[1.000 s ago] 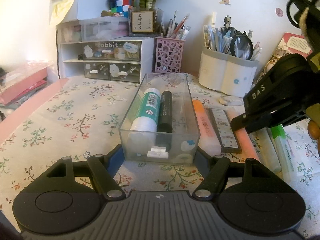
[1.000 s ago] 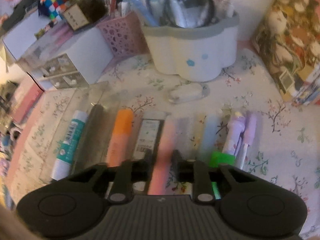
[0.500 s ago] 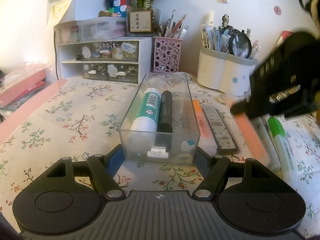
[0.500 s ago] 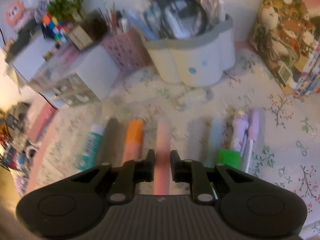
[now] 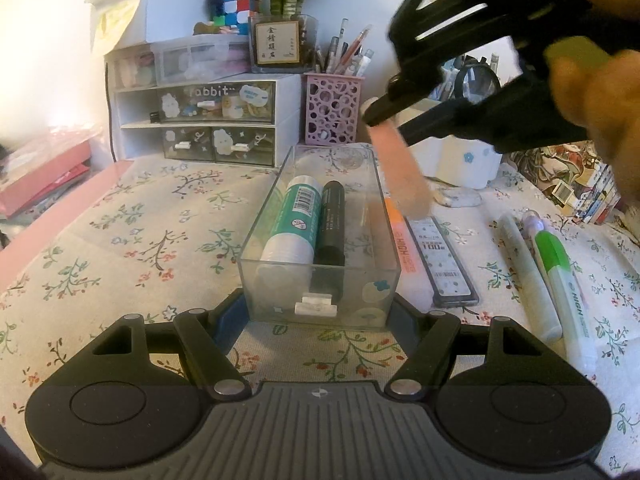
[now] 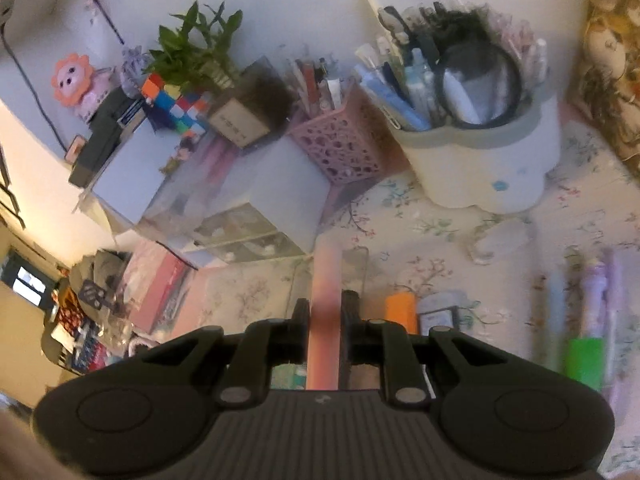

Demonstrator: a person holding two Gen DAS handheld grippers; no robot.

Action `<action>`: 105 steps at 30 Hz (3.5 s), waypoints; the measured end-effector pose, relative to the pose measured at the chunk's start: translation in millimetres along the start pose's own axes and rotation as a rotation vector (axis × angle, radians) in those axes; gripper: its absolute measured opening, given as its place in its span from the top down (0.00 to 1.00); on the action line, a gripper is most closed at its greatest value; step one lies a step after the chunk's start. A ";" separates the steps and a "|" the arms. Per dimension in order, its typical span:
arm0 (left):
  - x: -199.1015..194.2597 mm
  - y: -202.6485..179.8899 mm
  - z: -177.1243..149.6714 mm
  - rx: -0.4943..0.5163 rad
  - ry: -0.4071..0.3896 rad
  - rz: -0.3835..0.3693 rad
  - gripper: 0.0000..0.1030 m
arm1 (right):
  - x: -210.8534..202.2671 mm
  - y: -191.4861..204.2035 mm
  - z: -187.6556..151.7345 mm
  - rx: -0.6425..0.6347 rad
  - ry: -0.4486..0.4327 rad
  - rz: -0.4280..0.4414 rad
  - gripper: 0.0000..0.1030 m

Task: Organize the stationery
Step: 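Lower the pink marker into the clear box and release it, then grasp the translucent white pen with the right gripper, then place the translucent white pen into the clear box and release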

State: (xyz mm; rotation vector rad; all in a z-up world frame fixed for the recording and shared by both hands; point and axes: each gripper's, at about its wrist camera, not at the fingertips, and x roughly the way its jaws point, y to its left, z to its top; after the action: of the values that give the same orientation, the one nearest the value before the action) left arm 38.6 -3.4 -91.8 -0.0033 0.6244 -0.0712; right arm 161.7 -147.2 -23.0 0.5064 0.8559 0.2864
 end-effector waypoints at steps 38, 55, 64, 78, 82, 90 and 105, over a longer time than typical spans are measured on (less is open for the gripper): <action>-0.3 -2.3 -0.4 0.018 0.003 -0.005 0.30 | -41.9 -71.1 -7.3 -0.024 -0.023 -0.176 0.95; -0.4 -1.6 -0.1 0.018 0.002 -0.008 0.30 | -42.5 -83.6 -33.6 -0.118 0.033 -0.268 0.95; 0.3 -2.5 0.4 0.025 0.003 -0.003 0.30 | -17.4 -65.0 -37.8 -0.253 0.057 -0.382 0.95; 0.4 -3.0 0.5 0.027 0.004 0.000 0.30 | -28.7 -81.3 -31.1 -0.088 0.021 -0.266 0.96; 0.4 -3.4 0.5 0.030 0.005 0.003 0.30 | -29.6 -80.0 -30.9 -0.074 0.018 -0.244 0.96; 0.2 -7.3 0.3 0.032 0.007 0.013 0.30 | -34.1 -76.5 -29.6 -0.053 0.016 -0.193 0.96; 0.1 -7.1 0.7 0.032 0.007 0.010 0.30 | -33.7 -47.5 -19.2 -0.047 0.005 -0.071 0.96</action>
State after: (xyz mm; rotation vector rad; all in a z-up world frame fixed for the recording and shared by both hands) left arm 38.7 -10.4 -91.1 0.0314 0.6299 -0.0717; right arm 127.5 -196.1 -37.1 0.4303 0.8683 0.2421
